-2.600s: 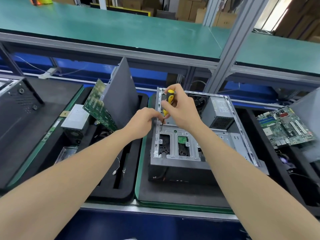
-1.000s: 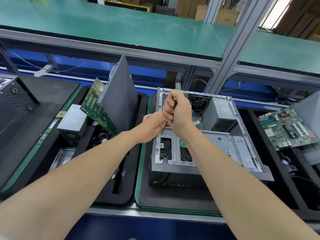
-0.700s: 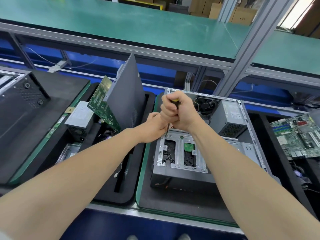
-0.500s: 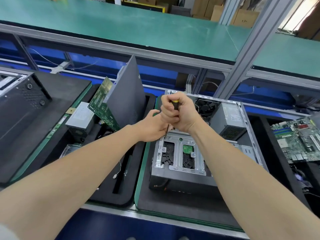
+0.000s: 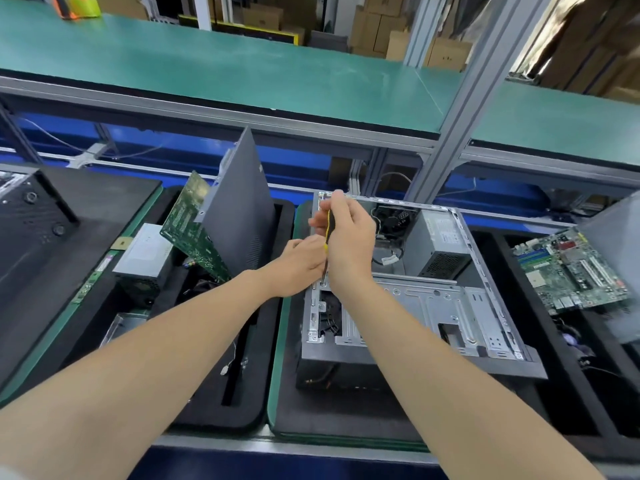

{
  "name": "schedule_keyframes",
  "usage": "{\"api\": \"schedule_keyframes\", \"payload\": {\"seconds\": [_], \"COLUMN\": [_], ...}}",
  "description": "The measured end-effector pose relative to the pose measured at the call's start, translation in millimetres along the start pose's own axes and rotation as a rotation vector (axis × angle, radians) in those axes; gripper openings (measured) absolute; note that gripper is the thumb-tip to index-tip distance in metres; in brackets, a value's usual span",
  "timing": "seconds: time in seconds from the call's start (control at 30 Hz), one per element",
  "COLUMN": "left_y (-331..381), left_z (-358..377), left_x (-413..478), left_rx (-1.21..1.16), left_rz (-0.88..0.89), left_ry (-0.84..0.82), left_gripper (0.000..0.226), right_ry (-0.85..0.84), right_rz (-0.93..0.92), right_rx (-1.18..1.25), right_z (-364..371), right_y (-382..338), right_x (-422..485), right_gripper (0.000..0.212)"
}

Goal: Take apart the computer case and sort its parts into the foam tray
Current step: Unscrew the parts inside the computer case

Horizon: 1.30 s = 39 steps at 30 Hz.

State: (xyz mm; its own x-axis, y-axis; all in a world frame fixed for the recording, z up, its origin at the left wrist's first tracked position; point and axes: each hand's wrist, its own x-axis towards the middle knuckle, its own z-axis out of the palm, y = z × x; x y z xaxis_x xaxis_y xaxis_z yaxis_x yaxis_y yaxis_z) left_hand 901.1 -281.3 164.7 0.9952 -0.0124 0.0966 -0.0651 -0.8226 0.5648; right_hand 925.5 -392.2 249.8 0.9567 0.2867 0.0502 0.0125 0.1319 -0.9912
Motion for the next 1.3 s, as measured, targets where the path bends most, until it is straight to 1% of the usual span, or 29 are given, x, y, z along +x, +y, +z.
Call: {"api": "schedule_keyframes", "payload": {"seconds": [0.07, 0.1, 0.13, 0.2, 0.27, 0.33, 0.4, 0.47, 0.5, 0.53, 0.57, 0.6, 0.63, 0.67, 0.73, 0.83, 0.93, 1.0, 1.1, 1.13, 1.2, 1.23, 1.3], "left_y": [5, 7, 7, 0, -3, 0, 5, 11, 13, 14, 16, 16, 17, 17, 22, 26, 28, 26, 27, 28, 32, 32, 30], "left_z": [-4, -5, -5, -3, -2, -3, -5, -7, -8, -10, -12, -16, -20, -24, -28, -27, -24, -22, -24, -24, -28, -30, -31], "left_x": [-4, -6, -6, -4, -3, -5, -6, -6, -7, -9, -12, -16, -21, -26, -34, -36, -35, -35, -34, -34, -34, -34, -35], "left_rx": [-0.077, -0.078, -0.051, 0.011, 0.036, 0.030, -0.014, -0.092, -0.143, -0.211, -0.296, -0.374, -0.429, -0.448, -0.405, -0.284, -0.213, -0.189, -0.165, -0.163, -0.164, -0.174, -0.183], "left_rz": [0.010, 0.027, 0.038, 0.046, 0.033, 0.008, -0.005, -0.020, -0.026, -0.051, -0.088, -0.130, -0.150, -0.141, -0.120, -0.108, -0.125, -0.134, -0.112, -0.094, -0.044, -0.028, -0.020], "left_ry": [0.009, 0.004, -0.012, -0.044, -0.035, -0.017, -0.003, 0.014, 0.023, 0.029, 0.038, 0.050, 0.054, 0.047, 0.048, 0.122, 0.153, 0.155, 0.160, 0.156, 0.158, 0.154, 0.134], "left_gripper": [0.033, 0.036, 0.035, 0.026, 0.026, 0.026, 0.028, 0.035, 0.037, 0.034, 0.025, 0.022, 0.026, 0.027, 0.018, 0.010, 0.008, 0.009, 0.007, 0.010, 0.036, 0.049, 0.062], "right_ry": [0.020, 0.009, -0.007, -0.065, -0.205, -0.412, -0.612, -0.749, -0.793, -0.830, -0.858, -0.878, -0.891, -0.899, -0.910, -0.889, -0.818, -0.664, -0.283, -0.173, -0.010, 0.054, 0.137], "right_rz": [-0.031, -0.057, -0.073, -0.019, 0.055, 0.113, 0.192, 0.256, 0.278, 0.298, 0.315, 0.330, 0.341, 0.348, 0.350, 0.321, 0.250, 0.177, 0.039, 0.038, 0.069, 0.079, 0.060], "right_rx": [-0.017, -0.006, 0.030, 0.138, 0.192, 0.191, 0.206, 0.228, 0.231, 0.234, 0.244, 0.258, 0.271, 0.282, 0.303, 0.301, 0.207, 0.090, 0.012, 0.021, 0.002, -0.029, -0.058], "right_z": [6, 8, 8, 2, -6, -11, -14, -15, -16, -17, -17, -17, -18, -19, -24, -26, -28, -27, -19, -13, -1, 6, 15], "right_y": [2, 4, 5, 3, 2, 2, 2, 1, 1, 1, 1, 2, 1, 1, 0, 1, -3, -7, -7, -6, -5, -4, -1], "right_x": [-3, -4, -3, 5, 16, 27, 36, 43, 47, 49, 51, 52, 52, 53, 55, 54, 48, 39, 24, 19, 12, 9, 4], "right_gripper": [0.040, 0.040, 0.038, 0.035, 0.033, 0.034, 0.037, 0.038, 0.039, 0.039, 0.039, 0.039, 0.039, 0.039, 0.040, 0.040, 0.034, 0.029, 0.029, 0.032, 0.037, 0.038, 0.040]}}
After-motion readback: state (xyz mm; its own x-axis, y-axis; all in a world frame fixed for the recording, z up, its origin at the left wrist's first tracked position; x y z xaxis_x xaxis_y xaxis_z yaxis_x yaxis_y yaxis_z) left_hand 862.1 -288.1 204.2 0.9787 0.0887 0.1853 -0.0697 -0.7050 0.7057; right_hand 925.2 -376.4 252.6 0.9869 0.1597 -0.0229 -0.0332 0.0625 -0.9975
